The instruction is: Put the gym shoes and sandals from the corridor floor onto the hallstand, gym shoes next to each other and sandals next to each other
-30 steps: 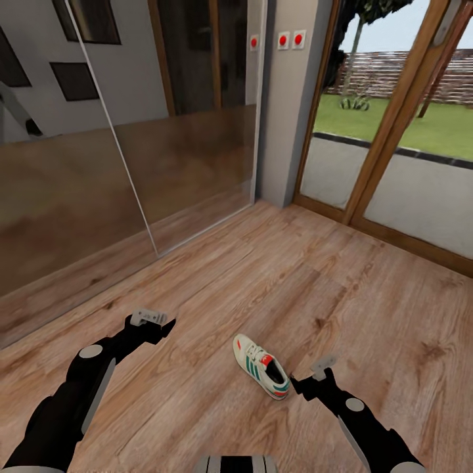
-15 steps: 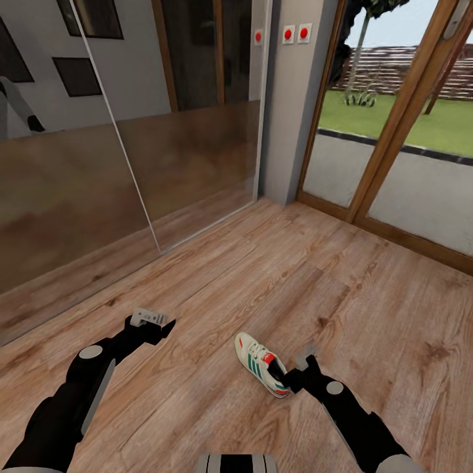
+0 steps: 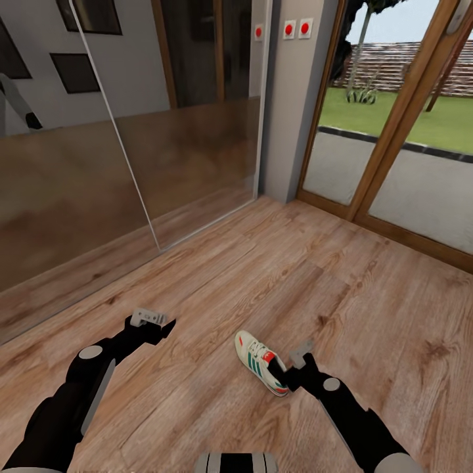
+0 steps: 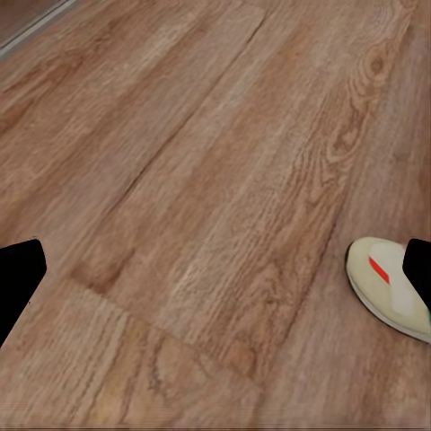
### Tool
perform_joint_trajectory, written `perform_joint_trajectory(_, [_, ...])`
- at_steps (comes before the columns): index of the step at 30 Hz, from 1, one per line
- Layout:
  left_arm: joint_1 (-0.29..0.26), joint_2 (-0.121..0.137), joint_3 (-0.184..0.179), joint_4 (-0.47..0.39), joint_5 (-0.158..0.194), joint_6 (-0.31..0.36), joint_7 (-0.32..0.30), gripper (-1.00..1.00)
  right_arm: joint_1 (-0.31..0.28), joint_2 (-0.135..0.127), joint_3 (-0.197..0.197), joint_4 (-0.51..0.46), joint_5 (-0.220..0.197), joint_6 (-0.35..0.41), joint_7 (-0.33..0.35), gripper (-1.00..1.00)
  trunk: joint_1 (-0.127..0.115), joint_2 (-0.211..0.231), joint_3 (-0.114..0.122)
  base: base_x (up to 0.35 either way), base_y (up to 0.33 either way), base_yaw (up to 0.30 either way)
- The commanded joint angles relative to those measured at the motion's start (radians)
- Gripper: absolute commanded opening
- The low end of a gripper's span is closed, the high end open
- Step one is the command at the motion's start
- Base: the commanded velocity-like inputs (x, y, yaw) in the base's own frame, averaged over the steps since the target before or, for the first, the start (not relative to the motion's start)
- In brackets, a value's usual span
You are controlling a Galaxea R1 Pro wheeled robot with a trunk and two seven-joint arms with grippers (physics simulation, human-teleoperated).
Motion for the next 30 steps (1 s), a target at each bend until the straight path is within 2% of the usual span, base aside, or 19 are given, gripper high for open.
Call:
perform_joint_trajectory(1, [0.0,0.0,0.002,-0.001,-0.005,0.005,-0.007,1.0,0.0,-0.001,0.001,-0.003,0.01,0.004,0.003,1.0,0.0,-0.001,-0.006,0.0,0.0,0.0])
perform_joint_trajectory(5, [-0.001,-0.001,0.002,-0.001,-0.005,0.005,-0.007,1.0,0.0,-0.004,0.001,-0.003,0.01,0.002,0.009,1.0,0.002,-0.002,-0.026,0.0,0.0,0.0])
perform_joint_trajectory(12, [-0.003,-0.001,0.0,-0.001,-0.004,0.005,-0.007,1.0,0.0,-0.005,0.0,-0.004,0.011,0.001,0.077,1.0,0.005,-0.003,-0.064,0.0,0.0,0.0])
perform_joint_trajectory(17, [-0.004,-0.002,-0.001,-0.001,-0.004,0.005,-0.007,1.0,0.0,-0.006,-0.001,-0.005,0.012,0.0,0.087,1.0,0.007,-0.004,-0.091,0.0,0.0,0.0])
perform_joint_trajectory(23, [-0.004,-0.002,-0.001,-0.001,-0.005,0.005,-0.007,1.0,0.0,-0.025,-0.003,-0.023,0.012,0.0,0.089,1.0,0.007,-0.004,-0.096,0.0,0.0,0.0])
perform_joint_trajectory(24, [-0.004,-0.001,-0.001,-0.001,-0.006,0.005,-0.007,1.0,0.0,-0.049,-0.013,-0.061,0.011,0.0,0.09,1.0,0.007,-0.004,-0.096,0.0,0.0,0.0])
perform_joint_trajectory(30, [-0.004,-0.001,-0.001,-0.001,-0.005,0.005,-0.007,1.0,0.0,-0.057,-0.056,-0.074,0.011,0.001,0.09,1.0,0.007,-0.004,-0.096,0.0,0.0,0.0])
